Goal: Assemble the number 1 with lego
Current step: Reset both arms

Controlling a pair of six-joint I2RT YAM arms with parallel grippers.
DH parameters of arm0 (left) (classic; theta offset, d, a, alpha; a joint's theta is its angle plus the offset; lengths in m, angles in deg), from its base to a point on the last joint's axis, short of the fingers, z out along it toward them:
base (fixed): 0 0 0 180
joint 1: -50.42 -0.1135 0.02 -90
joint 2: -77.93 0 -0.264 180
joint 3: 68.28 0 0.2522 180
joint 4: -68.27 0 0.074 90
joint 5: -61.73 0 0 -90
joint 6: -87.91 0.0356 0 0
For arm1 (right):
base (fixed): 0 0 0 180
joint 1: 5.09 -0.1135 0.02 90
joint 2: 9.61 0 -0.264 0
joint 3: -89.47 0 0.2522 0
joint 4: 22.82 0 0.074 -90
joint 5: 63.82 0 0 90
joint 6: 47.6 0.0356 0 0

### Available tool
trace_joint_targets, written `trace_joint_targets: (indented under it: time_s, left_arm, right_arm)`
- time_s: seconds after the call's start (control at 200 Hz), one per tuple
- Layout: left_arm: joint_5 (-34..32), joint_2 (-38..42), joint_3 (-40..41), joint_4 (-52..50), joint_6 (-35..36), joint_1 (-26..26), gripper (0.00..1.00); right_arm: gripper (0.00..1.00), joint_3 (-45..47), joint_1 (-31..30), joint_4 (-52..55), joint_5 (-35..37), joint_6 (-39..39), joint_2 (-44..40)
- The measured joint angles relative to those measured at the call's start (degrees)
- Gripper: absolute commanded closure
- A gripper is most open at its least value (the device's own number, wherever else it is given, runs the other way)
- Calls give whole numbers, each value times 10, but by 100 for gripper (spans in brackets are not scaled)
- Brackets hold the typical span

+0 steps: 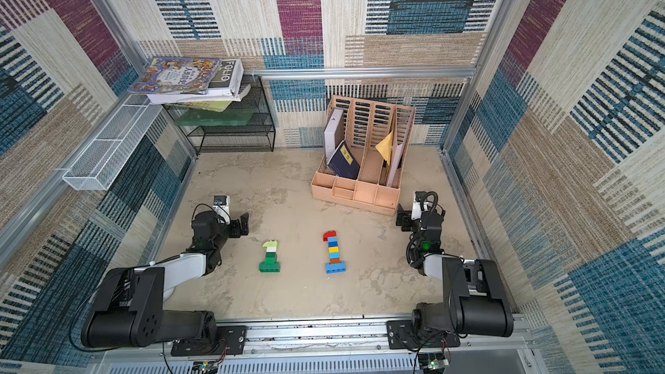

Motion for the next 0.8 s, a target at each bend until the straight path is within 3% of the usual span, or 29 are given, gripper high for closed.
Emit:
trace_joint_targets:
  time_s: [0.145, 0.24, 0.285, 0.796]
  left_arm:
    - [53, -44, -23, 17, 4, -22, 1]
    - [61, -51, -43, 20, 0, -31, 0]
    - [58, -51, -45, 20, -4, -30, 1]
    - [41, -57, -52, 4, -15, -26, 1]
  right_arm:
    - [12, 11, -4, -30, -16, -10, 26]
    - [0, 8, -4, -44, -17, -11, 30]
    - [5, 6, -5, -45, -11, -11, 32]
    - [5, 2, -23, -52, 54, -9, 31]
